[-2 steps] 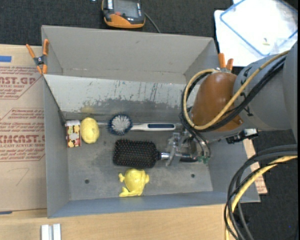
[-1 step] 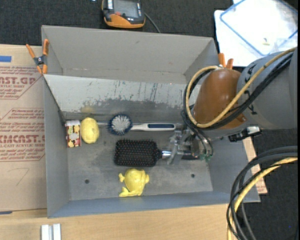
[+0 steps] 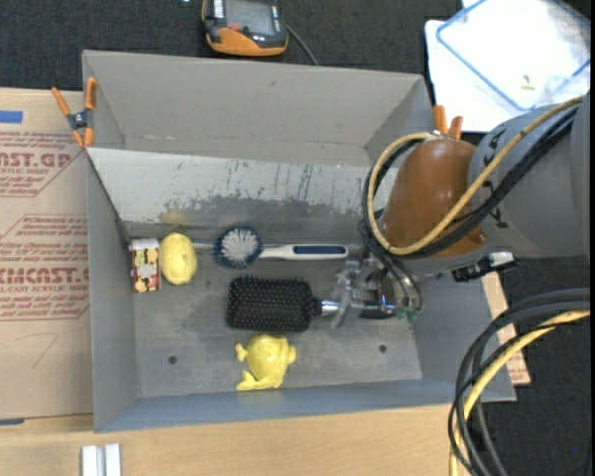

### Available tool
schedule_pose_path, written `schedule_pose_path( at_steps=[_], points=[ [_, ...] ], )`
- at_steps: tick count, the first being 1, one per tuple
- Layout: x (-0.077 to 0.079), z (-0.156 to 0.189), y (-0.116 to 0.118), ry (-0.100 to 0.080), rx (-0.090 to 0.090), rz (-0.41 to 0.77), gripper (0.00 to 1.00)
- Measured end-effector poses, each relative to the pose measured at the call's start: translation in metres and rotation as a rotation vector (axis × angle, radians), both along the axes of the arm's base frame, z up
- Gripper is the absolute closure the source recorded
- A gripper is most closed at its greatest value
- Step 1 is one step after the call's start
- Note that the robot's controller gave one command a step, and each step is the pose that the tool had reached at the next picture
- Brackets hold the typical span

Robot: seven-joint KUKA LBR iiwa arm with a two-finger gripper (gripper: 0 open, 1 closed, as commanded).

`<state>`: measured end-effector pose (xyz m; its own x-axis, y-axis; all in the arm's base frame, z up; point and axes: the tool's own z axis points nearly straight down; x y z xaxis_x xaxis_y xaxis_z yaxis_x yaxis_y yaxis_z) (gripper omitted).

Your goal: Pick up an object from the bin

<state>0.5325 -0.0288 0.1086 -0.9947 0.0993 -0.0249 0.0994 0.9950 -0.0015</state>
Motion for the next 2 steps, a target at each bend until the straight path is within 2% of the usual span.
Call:
schedule_pose_path(
  at_steps=[1, 2],
  points=[
    [0.013, 0.095, -0.023, 0.003, -0.001, 0.054, 1.0],
    [0.005, 0.002, -0.012, 0.012, 0.002, 0.047, 0.0]
  ],
)
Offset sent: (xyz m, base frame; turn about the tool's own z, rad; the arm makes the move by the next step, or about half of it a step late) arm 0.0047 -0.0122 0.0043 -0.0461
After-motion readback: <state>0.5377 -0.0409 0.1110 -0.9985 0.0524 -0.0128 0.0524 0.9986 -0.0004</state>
